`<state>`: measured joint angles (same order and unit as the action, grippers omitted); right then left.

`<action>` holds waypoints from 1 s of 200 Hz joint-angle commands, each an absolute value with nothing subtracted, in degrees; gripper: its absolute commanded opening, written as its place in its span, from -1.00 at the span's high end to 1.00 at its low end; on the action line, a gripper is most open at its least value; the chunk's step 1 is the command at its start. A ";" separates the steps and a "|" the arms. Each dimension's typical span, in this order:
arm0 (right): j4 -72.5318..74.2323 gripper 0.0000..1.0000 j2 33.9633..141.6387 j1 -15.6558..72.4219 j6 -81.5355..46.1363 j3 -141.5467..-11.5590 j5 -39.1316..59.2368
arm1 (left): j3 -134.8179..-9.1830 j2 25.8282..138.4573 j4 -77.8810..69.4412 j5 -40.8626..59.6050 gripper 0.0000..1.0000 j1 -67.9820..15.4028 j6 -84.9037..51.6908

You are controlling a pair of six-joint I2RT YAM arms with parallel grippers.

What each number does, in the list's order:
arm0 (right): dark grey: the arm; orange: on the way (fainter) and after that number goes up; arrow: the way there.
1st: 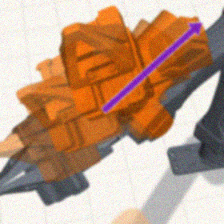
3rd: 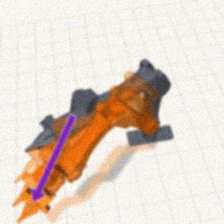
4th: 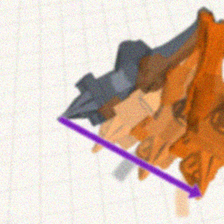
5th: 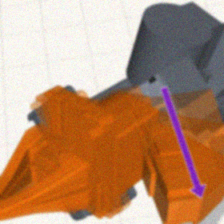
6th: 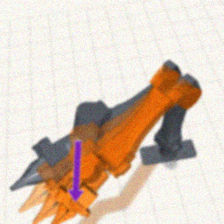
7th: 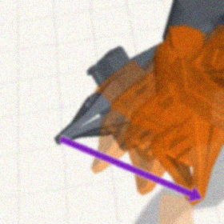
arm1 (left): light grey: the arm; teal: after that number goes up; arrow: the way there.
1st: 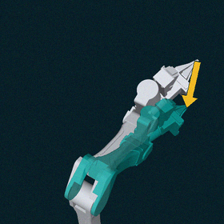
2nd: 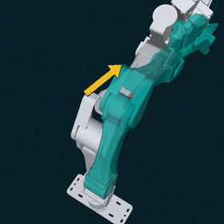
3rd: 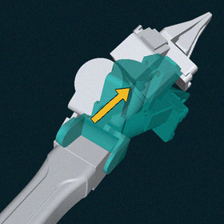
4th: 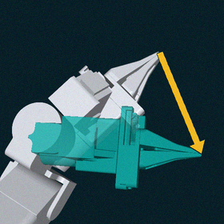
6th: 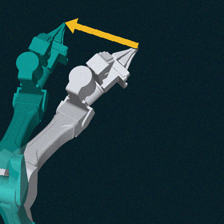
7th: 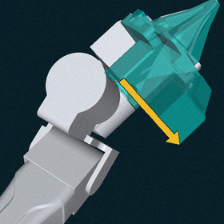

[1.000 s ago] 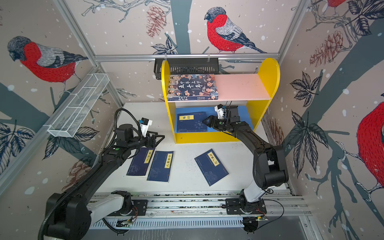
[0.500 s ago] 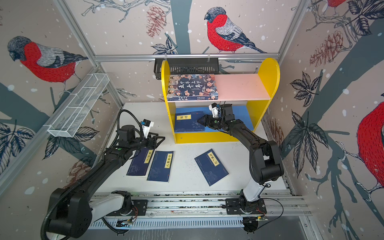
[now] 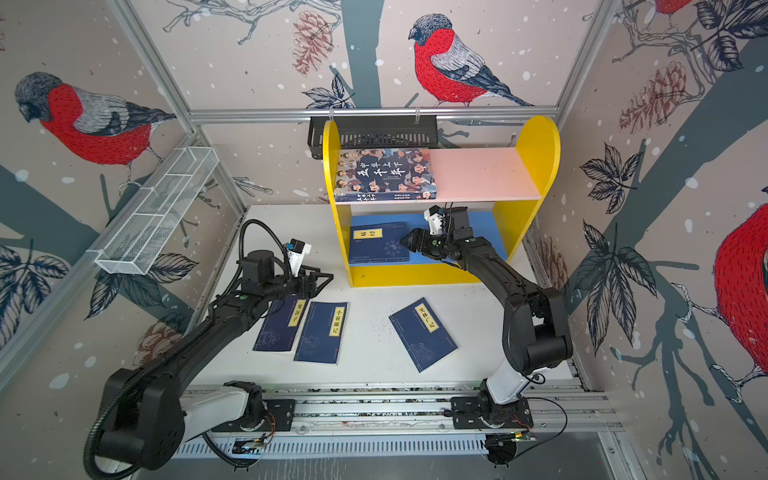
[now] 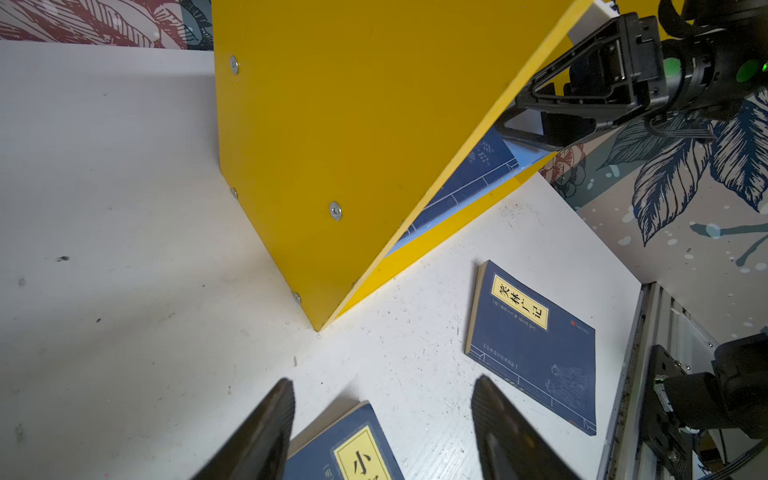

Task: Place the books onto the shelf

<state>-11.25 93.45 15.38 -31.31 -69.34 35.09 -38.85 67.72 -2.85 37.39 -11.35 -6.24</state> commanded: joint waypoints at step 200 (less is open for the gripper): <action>-35.31 -0.56 41.02 29.46 -55.74 -28.56 2.34 | -28.24 70.56 -15.98 54.76 -0.46 -14.03 -41.20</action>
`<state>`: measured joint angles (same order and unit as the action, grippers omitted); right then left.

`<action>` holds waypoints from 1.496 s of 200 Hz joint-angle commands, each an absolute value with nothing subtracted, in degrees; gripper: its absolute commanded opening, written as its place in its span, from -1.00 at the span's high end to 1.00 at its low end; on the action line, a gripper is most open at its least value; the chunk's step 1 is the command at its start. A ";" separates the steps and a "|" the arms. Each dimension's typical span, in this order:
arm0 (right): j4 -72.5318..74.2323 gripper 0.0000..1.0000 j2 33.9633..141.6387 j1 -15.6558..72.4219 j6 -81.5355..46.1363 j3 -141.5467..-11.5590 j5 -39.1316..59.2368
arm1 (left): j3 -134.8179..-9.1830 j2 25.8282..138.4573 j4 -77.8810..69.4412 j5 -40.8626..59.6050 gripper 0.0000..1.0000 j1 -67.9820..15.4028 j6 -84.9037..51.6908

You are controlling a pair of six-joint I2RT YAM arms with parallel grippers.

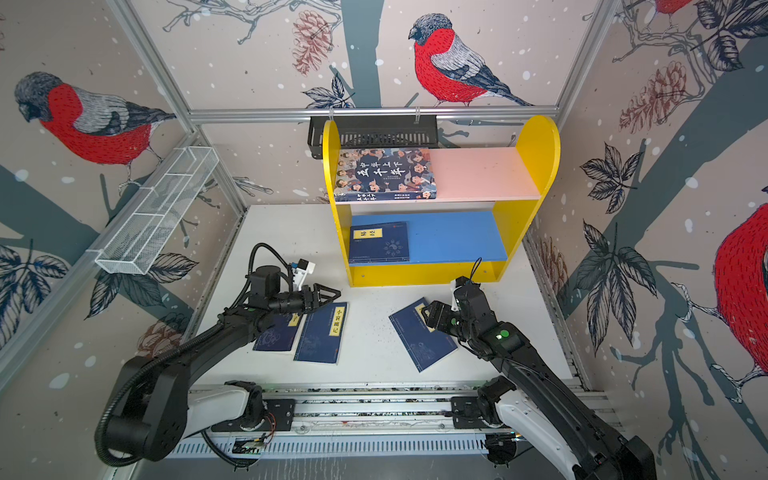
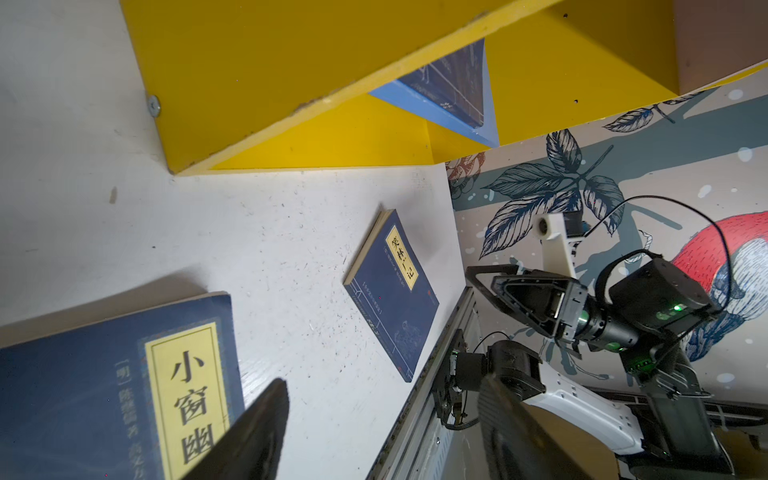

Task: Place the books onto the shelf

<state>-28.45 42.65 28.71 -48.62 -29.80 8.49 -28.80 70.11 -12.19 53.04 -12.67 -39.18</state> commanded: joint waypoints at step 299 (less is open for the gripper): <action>-35.14 -0.62 41.46 44.03 -64.18 -28.53 8.29 | -28.30 77.82 -18.72 50.29 -0.46 -20.74 -43.11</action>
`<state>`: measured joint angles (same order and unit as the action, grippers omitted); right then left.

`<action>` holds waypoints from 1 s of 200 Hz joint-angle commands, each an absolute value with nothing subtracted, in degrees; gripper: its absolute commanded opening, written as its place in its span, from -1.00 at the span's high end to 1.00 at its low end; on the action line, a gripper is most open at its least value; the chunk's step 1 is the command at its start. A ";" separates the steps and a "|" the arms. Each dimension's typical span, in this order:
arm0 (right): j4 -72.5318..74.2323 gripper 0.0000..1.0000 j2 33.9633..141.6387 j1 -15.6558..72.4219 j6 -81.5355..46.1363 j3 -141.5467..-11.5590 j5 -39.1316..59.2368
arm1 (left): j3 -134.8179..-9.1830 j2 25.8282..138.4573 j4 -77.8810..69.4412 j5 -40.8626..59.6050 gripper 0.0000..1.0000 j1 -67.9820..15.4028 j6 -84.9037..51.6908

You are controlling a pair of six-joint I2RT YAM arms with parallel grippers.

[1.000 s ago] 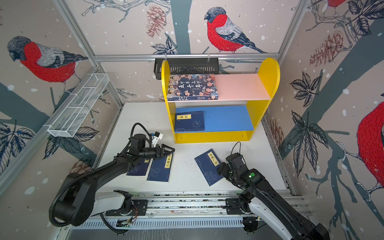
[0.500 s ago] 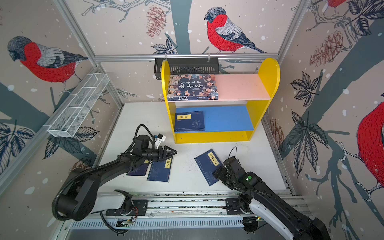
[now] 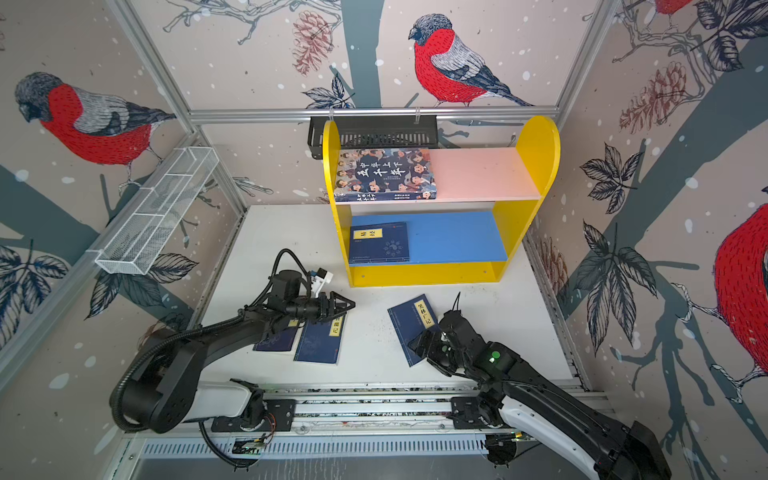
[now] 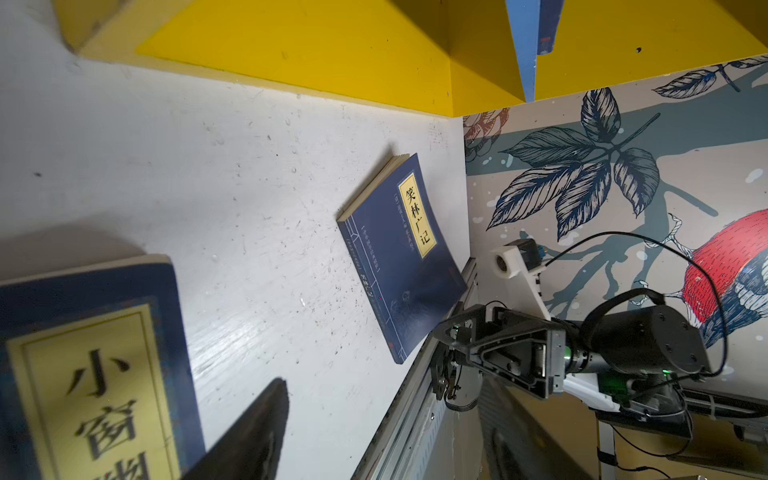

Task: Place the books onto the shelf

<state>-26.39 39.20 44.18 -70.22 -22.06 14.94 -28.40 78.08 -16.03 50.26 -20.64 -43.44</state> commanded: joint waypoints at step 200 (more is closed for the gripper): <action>-22.55 -0.70 60.53 16.47 -37.53 -29.21 19.22 | -31.02 81.60 -14.65 48.37 -0.45 -27.92 -36.01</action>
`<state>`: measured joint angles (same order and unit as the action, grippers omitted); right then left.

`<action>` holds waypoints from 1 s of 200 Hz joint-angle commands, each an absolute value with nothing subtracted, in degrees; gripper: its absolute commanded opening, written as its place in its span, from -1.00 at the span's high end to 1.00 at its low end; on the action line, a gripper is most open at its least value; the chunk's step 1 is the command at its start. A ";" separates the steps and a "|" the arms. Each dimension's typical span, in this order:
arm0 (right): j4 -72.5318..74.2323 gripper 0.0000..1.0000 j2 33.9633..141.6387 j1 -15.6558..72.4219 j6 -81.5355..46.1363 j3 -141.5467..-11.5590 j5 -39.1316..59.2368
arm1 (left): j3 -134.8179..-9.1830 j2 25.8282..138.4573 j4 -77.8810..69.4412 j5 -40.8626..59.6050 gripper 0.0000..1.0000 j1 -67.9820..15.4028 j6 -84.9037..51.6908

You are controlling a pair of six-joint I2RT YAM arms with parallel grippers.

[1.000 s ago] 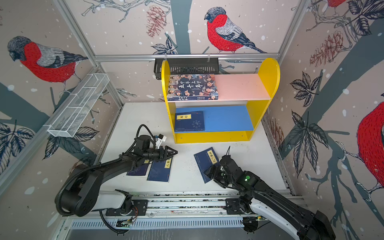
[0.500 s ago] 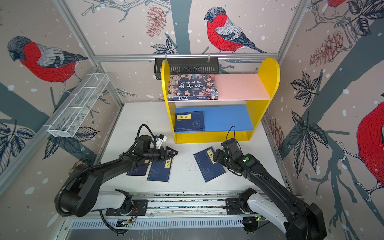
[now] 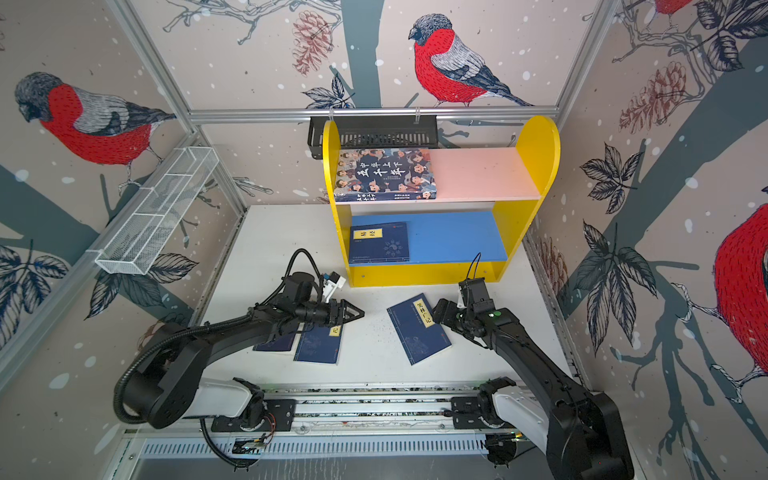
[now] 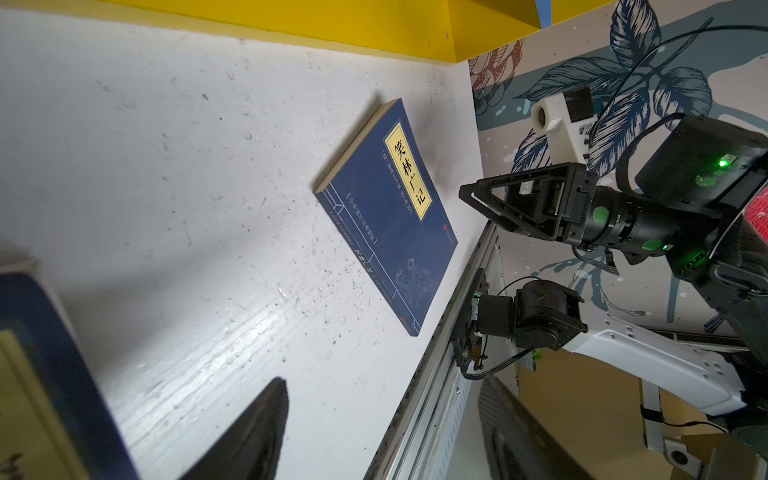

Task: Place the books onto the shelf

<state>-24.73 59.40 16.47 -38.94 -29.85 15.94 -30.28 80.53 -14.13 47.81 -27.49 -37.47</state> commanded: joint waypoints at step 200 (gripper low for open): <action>-15.21 -0.70 59.72 20.60 -39.63 -24.72 24.22 | -34.98 92.50 -17.99 46.09 -0.37 -36.96 -35.15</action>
<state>-17.54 59.33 21.96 -41.76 -25.19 21.47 -35.38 91.77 -14.52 46.22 -36.71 -33.95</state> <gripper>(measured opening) 0.851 0.683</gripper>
